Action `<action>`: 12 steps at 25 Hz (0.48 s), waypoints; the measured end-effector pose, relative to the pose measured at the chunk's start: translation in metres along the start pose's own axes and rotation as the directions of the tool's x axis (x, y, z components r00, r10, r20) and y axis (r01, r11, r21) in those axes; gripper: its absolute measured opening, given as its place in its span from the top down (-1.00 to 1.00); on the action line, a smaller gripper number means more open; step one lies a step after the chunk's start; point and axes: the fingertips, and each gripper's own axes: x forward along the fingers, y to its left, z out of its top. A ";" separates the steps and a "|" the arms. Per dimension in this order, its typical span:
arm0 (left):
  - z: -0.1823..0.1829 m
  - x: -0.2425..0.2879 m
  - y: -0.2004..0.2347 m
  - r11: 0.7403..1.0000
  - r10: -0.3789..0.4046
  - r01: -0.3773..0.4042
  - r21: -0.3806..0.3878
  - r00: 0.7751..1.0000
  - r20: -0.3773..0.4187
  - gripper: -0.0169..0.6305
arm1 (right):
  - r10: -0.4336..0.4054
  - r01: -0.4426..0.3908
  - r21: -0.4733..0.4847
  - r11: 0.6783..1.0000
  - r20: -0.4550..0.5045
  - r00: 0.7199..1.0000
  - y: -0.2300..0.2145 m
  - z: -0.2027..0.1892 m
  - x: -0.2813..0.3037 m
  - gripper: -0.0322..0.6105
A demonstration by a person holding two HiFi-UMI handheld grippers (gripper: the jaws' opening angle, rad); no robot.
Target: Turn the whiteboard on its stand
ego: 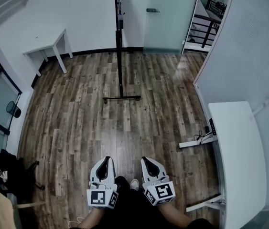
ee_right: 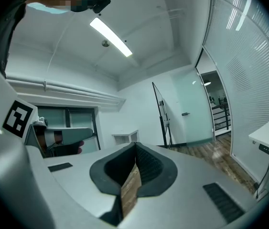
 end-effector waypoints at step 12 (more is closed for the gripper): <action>-0.021 0.072 0.020 1.000 0.021 -0.022 -0.015 1.000 -0.014 0.87 | 0.011 -0.011 -0.012 1.000 -0.019 1.000 -0.043 -0.006 0.059 0.86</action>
